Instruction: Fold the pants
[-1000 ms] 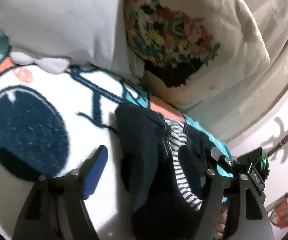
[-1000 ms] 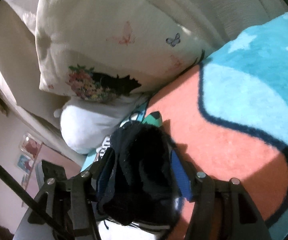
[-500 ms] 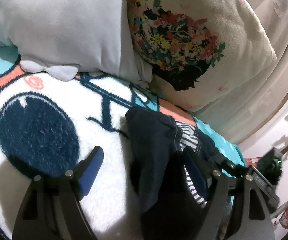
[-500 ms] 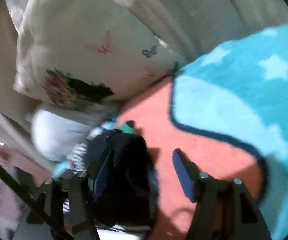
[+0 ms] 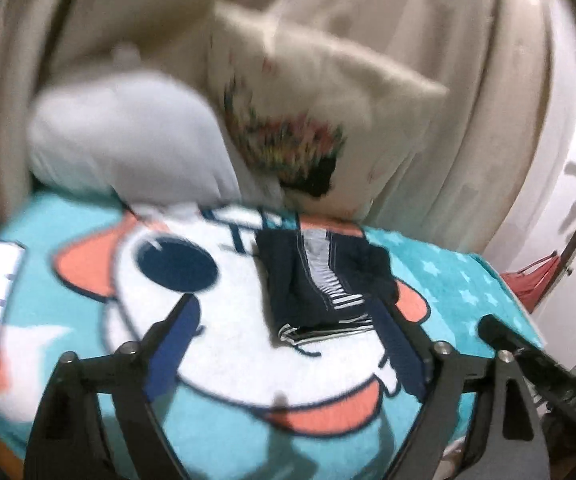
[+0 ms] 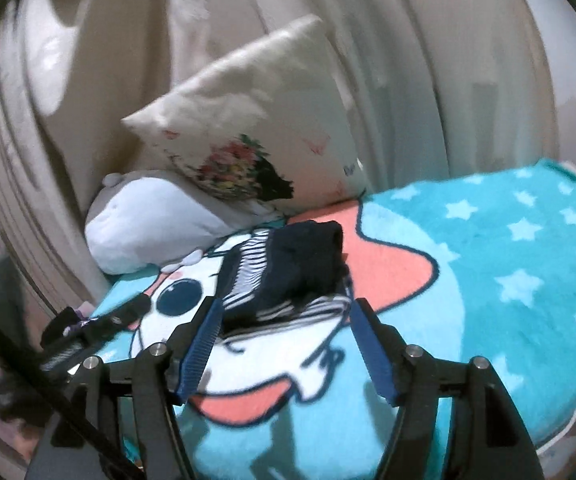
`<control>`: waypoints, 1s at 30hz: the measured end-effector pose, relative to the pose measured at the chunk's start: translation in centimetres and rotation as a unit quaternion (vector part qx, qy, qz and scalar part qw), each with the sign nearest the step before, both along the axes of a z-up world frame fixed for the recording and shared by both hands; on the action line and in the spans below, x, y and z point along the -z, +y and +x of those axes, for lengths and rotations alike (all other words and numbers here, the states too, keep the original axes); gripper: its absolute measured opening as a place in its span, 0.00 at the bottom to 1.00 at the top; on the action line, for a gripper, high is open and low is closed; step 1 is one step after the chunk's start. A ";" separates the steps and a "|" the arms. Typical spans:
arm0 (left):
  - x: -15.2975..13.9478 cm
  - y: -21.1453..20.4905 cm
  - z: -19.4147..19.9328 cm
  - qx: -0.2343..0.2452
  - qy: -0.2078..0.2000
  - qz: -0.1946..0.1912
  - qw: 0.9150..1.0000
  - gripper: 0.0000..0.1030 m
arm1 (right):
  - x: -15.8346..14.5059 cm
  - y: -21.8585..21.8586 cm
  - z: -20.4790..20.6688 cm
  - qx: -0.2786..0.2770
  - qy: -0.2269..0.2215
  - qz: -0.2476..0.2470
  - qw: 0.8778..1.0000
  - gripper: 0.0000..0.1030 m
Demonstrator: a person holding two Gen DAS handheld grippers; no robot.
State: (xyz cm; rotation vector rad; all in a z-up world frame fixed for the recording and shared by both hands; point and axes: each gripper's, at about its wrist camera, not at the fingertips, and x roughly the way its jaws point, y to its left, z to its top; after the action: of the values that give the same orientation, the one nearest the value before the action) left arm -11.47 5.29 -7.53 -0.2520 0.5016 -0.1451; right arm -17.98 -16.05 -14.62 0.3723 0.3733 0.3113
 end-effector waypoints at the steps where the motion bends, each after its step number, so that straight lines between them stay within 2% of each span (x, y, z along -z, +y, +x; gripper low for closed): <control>1: -0.9 -0.1 -1.9 -0.013 -0.024 0.013 1.000 0.89 | -0.1 0.3 -1.2 0.007 -0.007 -0.007 1.000 0.70; 4: -3.0 -0.6 -5.6 -0.040 -0.073 0.042 0.996 0.98 | -0.4 0.1 -3.5 0.014 -0.020 -0.003 1.000 0.71; 7: -5.1 -1.5 -10.0 -0.072 -0.137 0.083 0.984 1.00 | -0.8 -0.1 -5.1 0.016 -0.026 0.001 1.000 0.74; 9: -5.7 -2.3 -11.4 -0.081 -0.161 0.105 0.978 1.00 | -0.8 0.0 -5.7 0.022 -0.028 -0.001 0.999 0.74; 11: -6.0 -2.8 -12.6 -0.074 -0.173 0.117 0.975 1.00 | -0.5 0.3 -6.0 0.026 -0.023 -0.007 0.999 0.74; 16: -5.0 -3.7 -12.9 -0.053 -0.145 0.139 0.978 1.00 | 0.9 0.5 -5.9 0.050 0.006 -0.023 0.998 0.75; 22: -2.4 -3.9 -11.0 -0.045 -0.077 0.160 0.983 1.00 | 2.3 0.1 -5.0 0.066 0.029 -0.037 0.997 0.75; 30: -0.2 -3.4 -9.1 -0.030 -0.034 0.154 0.987 1.00 | 3.3 1.6 -3.6 0.058 0.035 -0.069 0.995 0.76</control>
State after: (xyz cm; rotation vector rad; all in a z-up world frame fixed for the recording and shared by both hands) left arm -20.56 1.84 -7.32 0.0394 0.4404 -0.0161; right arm -21.61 -14.48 -17.89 0.2680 0.4373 0.1577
